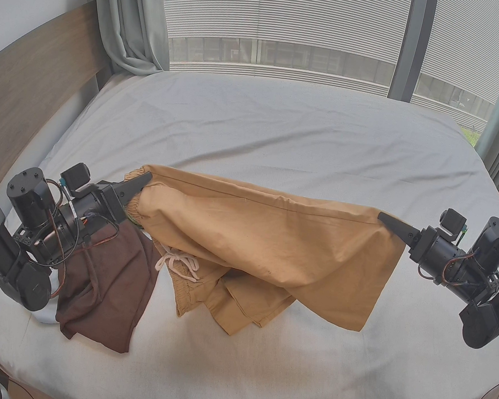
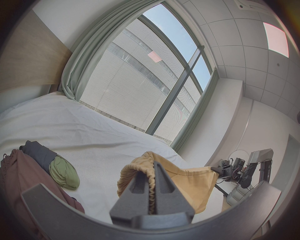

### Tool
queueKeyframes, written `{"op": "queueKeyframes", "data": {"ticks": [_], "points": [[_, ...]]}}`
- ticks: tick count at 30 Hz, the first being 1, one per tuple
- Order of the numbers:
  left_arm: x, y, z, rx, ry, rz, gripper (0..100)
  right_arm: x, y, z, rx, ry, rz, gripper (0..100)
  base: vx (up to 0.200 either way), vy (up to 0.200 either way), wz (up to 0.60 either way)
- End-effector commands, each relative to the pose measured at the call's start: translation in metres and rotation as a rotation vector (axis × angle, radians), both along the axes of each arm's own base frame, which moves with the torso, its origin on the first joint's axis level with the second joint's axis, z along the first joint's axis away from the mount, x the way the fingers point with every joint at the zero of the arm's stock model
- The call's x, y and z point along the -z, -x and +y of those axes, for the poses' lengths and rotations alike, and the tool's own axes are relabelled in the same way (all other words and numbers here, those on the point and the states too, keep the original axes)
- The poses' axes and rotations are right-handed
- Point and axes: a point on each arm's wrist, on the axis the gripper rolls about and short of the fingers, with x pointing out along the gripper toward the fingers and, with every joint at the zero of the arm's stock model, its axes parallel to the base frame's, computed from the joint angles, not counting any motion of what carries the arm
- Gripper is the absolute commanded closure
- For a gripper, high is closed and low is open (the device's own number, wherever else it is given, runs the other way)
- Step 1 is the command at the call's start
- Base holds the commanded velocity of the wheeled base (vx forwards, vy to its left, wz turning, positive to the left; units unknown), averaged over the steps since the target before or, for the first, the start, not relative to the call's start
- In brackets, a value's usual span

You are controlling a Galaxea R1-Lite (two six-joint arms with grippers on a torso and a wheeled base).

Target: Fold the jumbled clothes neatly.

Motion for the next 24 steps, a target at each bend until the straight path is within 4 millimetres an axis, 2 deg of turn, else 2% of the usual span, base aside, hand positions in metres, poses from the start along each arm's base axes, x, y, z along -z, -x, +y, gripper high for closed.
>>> {"op": "queueKeyframes", "data": {"ticks": [1,10,24], "points": [[0.003,0.003,0.001,-0.004,-0.01,0.008,100,-0.006,0.001,0.0,0.0,-0.003,-0.024,100,0.0,0.0,0.0],[0.008,0.003,0.004,-0.017,-0.039,0.012,100,-0.018,-0.001,-0.011,0.037,-0.011,-0.071,100,0.0,0.0,0.0],[0.009,0.001,0.013,-0.015,-0.043,0.012,100,-0.017,-0.005,-0.018,0.064,-0.01,-0.072,100,0.0,0.0,0.0]]}}
